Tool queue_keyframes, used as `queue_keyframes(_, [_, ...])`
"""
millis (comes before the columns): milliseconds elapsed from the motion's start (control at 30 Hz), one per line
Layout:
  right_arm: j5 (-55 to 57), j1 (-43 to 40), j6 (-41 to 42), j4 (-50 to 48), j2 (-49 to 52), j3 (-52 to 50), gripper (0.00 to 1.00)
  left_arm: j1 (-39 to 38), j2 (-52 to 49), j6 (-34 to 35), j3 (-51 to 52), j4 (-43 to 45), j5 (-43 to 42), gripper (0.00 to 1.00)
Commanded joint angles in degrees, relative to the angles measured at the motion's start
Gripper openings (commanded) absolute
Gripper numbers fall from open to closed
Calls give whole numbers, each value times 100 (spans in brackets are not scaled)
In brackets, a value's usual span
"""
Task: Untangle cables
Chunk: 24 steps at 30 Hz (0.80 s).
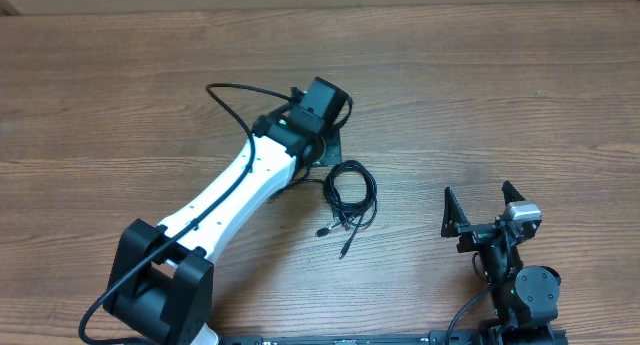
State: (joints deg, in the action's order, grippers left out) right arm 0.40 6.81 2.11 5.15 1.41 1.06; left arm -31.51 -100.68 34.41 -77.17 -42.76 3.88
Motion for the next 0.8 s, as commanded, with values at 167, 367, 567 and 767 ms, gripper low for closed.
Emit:
queue_keyframes(167, [11,26,-26,-33,17,-61,100,17,-490,-105,20,-160,-815,30])
queue_keyframes(367, [11,26,-26,-33,17,-61,100,2,-1128,-227,20,-151,-1266,25])
queue_keyframes(567, [11,26,-26,-33,17,-61,100,4,-1506,-723,20,-111,-1534,20])
queue_keyframes(767, [11,26,-26,-33,17,-61,100,11,-1526,-1178,20,-46,-1534,17])
